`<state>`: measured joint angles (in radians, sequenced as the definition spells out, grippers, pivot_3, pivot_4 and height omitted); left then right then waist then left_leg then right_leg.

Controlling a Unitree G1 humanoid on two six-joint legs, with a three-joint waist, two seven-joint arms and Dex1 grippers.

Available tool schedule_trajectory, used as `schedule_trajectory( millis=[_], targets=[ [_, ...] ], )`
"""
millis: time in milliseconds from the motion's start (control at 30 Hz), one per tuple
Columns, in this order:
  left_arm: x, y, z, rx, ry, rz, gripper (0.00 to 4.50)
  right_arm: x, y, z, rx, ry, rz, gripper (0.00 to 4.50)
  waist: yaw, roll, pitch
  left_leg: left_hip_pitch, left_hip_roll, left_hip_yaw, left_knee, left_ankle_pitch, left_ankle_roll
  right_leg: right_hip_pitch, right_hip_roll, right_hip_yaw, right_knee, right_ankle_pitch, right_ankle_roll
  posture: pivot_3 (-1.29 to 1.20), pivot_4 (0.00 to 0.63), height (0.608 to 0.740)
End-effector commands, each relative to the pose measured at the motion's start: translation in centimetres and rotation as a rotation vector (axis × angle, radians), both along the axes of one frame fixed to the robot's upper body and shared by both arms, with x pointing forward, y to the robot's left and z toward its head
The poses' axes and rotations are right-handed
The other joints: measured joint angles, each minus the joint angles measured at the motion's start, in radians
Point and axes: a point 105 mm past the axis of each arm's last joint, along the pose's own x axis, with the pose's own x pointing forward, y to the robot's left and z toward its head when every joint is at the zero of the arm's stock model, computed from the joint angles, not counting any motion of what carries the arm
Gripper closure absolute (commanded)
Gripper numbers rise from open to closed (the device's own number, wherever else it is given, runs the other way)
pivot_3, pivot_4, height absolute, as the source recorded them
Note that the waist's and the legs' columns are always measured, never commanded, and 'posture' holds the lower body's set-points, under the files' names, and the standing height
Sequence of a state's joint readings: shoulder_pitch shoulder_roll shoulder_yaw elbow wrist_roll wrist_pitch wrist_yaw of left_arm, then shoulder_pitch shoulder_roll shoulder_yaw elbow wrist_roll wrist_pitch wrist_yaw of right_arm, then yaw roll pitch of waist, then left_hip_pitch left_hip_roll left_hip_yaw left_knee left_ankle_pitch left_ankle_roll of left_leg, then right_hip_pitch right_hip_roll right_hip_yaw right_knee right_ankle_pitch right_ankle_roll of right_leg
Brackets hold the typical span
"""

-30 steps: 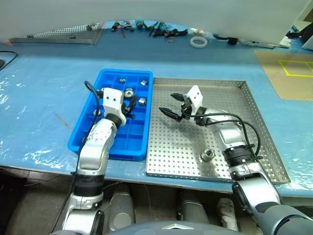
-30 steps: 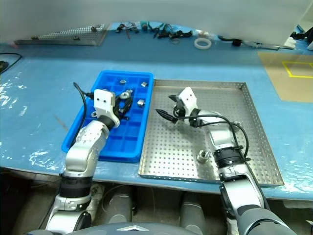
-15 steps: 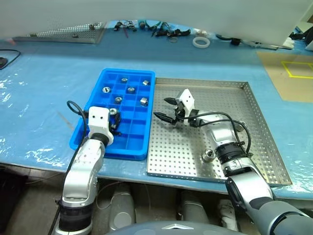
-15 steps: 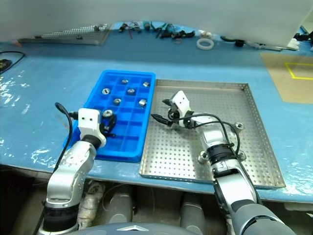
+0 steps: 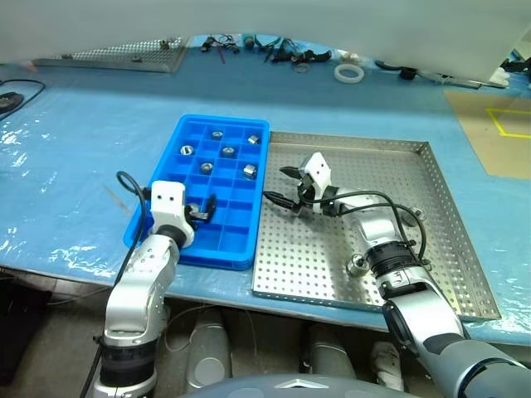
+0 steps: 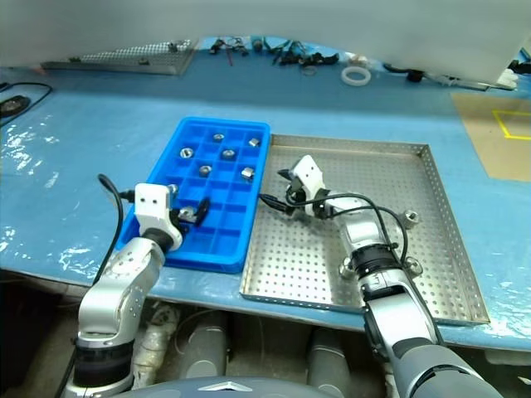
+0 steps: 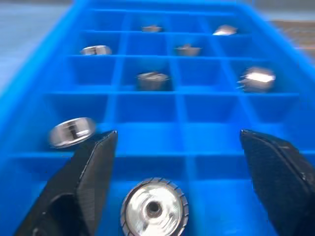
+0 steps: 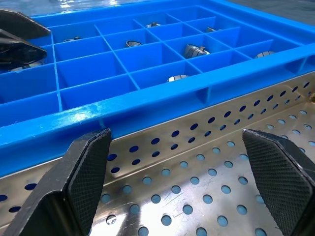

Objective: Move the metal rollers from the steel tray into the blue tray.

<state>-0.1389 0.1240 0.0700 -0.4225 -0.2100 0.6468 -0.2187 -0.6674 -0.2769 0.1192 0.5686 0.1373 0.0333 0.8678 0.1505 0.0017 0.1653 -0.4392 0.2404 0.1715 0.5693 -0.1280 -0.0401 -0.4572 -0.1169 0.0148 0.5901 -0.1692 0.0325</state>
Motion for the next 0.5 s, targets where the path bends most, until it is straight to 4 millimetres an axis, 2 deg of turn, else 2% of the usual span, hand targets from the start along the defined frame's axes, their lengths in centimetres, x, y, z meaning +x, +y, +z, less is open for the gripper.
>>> schedule_trajectory(
  millis=[33, 100, 233, 367, 500],
  targets=[
    [0.5, -3.9, 3.9, -0.036, -0.164, -0.310, 0.51, -0.2, -1.8, 2.3, 0.071, -0.047, -0.052, 0.00, 0.003, 0.000, 0.000, 0.000, 0.000, 0.000, 0.000, 0.000, 0.000, 0.000, 0.000, 0.000, 0.000, 0.000, 0.000, 0.14, 0.150, 0.740],
    [0.9, -5.6, 4.8, -0.039, -0.199, -0.456, 0.51, -0.9, -3.0, 2.9, 0.096, -0.045, -0.076, 0.00, 0.001, 0.000, 0.000, 0.000, 0.000, 0.000, 0.000, 0.000, 0.000, 0.000, 0.000, 0.000, 0.001, 0.000, 0.000, 0.08, 0.150, 0.740],
    [1.1, -7.9, 5.1, -0.035, -0.218, -0.653, 0.51, -2.4, -4.9, 3.8, 0.110, -0.039, -0.112, 0.00, -0.028, 0.000, 0.000, 0.002, -0.002, 0.002, 0.001, 0.000, 0.000, 0.001, 0.000, 0.003, 0.000, 0.000, 0.000, -0.06, 0.150, 0.740],
    [0.1, -11.2, 5.1, -0.054, -0.227, -0.932, 0.51, -5.7, -7.5, 4.4, 0.067, -0.014, -0.141, 0.00, -0.057, 0.000, 0.000, 0.003, 0.000, 0.002, -0.002, 0.001, -0.002, 0.000, 0.002, 0.004, 0.000, 0.000, 0.000, -0.14, 0.150, 0.740],
    [0.0, -13.0, 4.8, -0.059, -0.230, -1.059, 0.51, -9.0, -8.4, 3.2, -0.046, 0.072, -0.111, 0.00, -0.088, 0.000, 0.000, 0.008, -0.001, 0.004, -0.004, 0.001, -0.002, 0.002, 0.003, 0.008, 0.000, 0.000, 0.000, -0.26, 0.150, 0.740]
  ],
)
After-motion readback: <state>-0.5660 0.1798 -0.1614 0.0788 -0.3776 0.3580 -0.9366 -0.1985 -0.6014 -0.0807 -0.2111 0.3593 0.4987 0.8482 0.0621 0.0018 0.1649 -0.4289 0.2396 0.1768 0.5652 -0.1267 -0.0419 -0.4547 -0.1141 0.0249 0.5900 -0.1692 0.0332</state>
